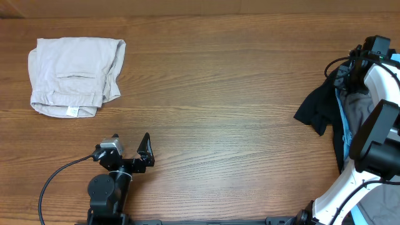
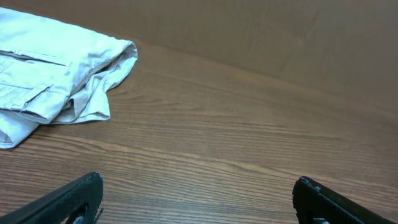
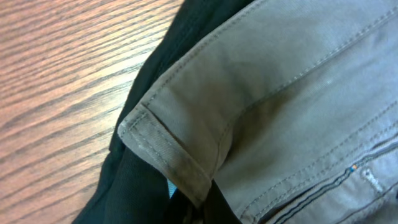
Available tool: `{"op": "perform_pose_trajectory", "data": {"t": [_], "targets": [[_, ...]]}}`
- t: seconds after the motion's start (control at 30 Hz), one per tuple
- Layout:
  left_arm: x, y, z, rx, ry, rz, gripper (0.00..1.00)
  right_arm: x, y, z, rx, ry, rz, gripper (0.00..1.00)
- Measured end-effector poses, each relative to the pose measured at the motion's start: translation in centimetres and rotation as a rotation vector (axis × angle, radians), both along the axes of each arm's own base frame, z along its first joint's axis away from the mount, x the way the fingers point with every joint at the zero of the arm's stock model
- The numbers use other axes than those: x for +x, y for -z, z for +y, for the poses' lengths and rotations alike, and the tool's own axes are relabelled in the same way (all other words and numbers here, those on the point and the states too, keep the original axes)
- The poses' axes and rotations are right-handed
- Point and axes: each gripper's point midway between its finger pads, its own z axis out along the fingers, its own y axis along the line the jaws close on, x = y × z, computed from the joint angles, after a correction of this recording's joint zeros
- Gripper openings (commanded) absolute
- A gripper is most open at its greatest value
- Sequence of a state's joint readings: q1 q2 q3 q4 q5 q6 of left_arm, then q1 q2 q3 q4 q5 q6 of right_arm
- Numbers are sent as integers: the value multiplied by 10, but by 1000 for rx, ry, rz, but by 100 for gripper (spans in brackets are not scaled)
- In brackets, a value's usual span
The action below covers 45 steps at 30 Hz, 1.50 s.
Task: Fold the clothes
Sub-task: 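Grasp the grey pants waistband corner with the right gripper, then pull the grey pants left out of the pile and lay them flat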
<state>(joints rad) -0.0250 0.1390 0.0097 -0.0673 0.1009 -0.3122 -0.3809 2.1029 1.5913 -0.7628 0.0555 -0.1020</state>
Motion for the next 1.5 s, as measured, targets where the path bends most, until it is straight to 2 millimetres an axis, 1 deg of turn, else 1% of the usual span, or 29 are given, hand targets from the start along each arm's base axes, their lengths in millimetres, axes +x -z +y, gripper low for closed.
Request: {"op": "perform_pose_trajectory", "data": {"t": [0.17, 0.23, 0.3, 0.4, 0.53, 0.6, 0.63, 0.67, 0.73, 0.77, 0.83, 0.93, 1.03, 1.23, 1.3, 1.4, 1.5], "targets": [[0, 0, 0, 0, 0, 0, 100, -1, -1, 1, 2, 1, 3, 4], [0, 0, 0, 0, 0, 0, 100, 0, -7, 0, 2, 7, -1, 4], [0, 0, 0, 0, 0, 0, 100, 2, -18, 1, 7, 17, -16, 4], [0, 0, 0, 0, 0, 0, 100, 8, -49, 0, -2, 23, -77, 4], [0, 0, 0, 0, 0, 0, 100, 10, -103, 4, -21, 29, -180, 4], [0, 0, 0, 0, 0, 0, 100, 13, -128, 12, -18, 19, -237, 4], [0, 0, 0, 0, 0, 0, 100, 16, -142, 21, -6, 2, -273, 4], [0, 0, 0, 0, 0, 0, 100, 17, -148, 28, 3, -11, -290, 4], [0, 0, 0, 0, 0, 0, 100, 21, -159, 56, 53, -69, -311, 4], [0, 0, 0, 0, 0, 0, 100, 22, -160, 72, 81, -102, -310, 4], [0, 0, 0, 0, 0, 0, 100, 22, -157, 111, 152, -180, -287, 4], [0, 0, 0, 0, 0, 0, 100, 16, -151, 174, 251, -302, -239, 4], [0, 0, 0, 0, 0, 0, 100, 3, -148, 237, 332, -416, -183, 4], [0, 0, 0, 0, 0, 0, 100, -27, -147, 342, 399, -638, -122, 4], [0, 0, 0, 0, 0, 0, 100, -39, -147, 372, 414, -698, -107, 4], [0, 0, 0, 0, 0, 0, 100, -58, -148, 410, 433, -764, -85, 4], [0, 0, 0, 0, 0, 0, 100, -74, -149, 439, 448, -814, -78, 5]]}}
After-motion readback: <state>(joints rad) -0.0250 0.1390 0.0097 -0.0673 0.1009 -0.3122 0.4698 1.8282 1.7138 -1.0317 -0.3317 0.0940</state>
